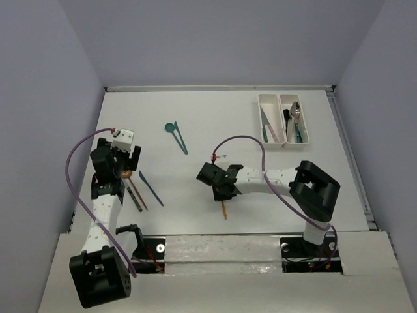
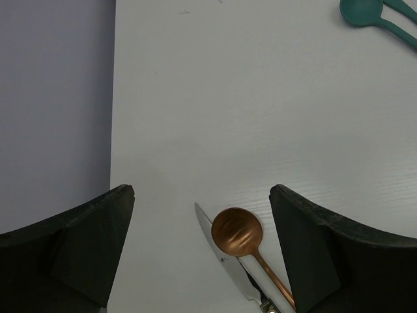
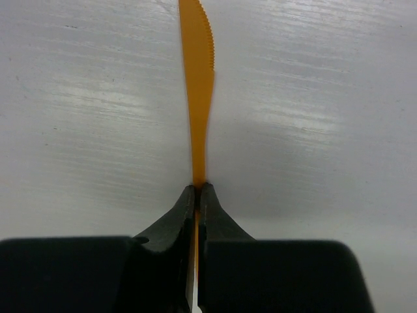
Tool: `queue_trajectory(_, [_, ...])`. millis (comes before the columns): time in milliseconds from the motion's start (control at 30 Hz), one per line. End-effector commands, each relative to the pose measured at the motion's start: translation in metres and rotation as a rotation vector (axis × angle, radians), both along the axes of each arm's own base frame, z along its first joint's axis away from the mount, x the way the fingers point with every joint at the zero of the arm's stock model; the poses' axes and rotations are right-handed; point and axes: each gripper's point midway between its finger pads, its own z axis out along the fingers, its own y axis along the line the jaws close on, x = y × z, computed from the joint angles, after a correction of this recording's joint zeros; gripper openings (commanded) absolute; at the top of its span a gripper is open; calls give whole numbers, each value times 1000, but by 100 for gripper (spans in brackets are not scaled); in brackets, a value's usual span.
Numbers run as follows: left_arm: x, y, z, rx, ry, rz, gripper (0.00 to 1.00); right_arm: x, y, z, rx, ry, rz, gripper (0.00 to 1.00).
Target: Sort the eating utensils into containers
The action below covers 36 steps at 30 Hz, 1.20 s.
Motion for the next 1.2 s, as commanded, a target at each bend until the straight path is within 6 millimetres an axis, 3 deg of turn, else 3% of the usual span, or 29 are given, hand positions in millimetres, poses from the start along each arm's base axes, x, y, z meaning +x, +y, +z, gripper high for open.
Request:
queue_trajectory(0, [3, 3, 8, 33, -42, 4, 99, -11, -29, -25, -122, 15, -24, 0])
queue_trajectory(233, [4, 4, 8, 41, -39, 3, 99, 28, -16, 29, -85, -204, 27, 0])
queue_trajectory(333, [5, 5, 9, 52, -35, 4, 99, 63, -15, 69, -27, -295, 35, 0])
queue_trajectory(500, [8, 8, 13, 60, -37, 10, 99, 132, -39, 143, 52, -470, 16, 0])
queue_trajectory(600, [11, 10, 14, 70, -30, 14, 99, 161, -56, 182, 74, -568, 8, 0])
queue_trajectory(700, [16, 13, 16, 73, -23, 21, 99, 185, -75, 205, 75, -629, -13, 0])
queue_trajectory(900, [31, 14, 27, 39, -6, 30, 99, 231, -123, 219, 91, -687, -90, 0])
queue_trajectory(933, [33, 15, 27, 33, 0, 37, 99, 242, -141, 219, 85, -691, -125, 0])
queue_trajectory(1100, [41, 12, 34, 13, 25, 38, 99, 275, -165, 207, 44, -696, -156, 0])
queue_trajectory(1133, [43, 12, 37, 11, 29, 43, 99, 282, -168, 194, 14, -673, -153, 0])
queue_trajectory(1167, [43, 15, 34, 15, 46, 59, 99, 290, -176, 194, -3, -679, -170, 0])
